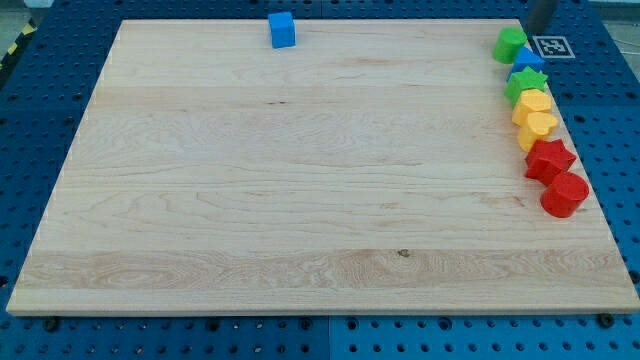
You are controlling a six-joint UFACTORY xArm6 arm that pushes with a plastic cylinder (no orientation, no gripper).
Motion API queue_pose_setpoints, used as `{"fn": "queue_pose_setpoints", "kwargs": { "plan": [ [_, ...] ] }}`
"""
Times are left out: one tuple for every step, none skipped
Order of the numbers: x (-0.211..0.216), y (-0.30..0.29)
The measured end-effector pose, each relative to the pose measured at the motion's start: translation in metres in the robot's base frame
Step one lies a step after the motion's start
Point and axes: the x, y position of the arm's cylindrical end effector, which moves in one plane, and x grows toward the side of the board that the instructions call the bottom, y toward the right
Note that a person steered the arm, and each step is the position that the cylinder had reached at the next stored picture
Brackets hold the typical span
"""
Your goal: Move the green circle to the right of the blue cube
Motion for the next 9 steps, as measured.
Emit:
{"fn": "queue_pose_setpoints", "kwargs": {
  "plan": [
    [0.032, 0.004],
    [0.061, -0.003],
    [0.061, -0.036],
    [0.06, -0.039],
    [0.058, -0.039],
    [0.044, -0.039],
    [0.04, -0.045],
    [0.04, -0.066],
    [0.04, -0.087]
  ]
}}
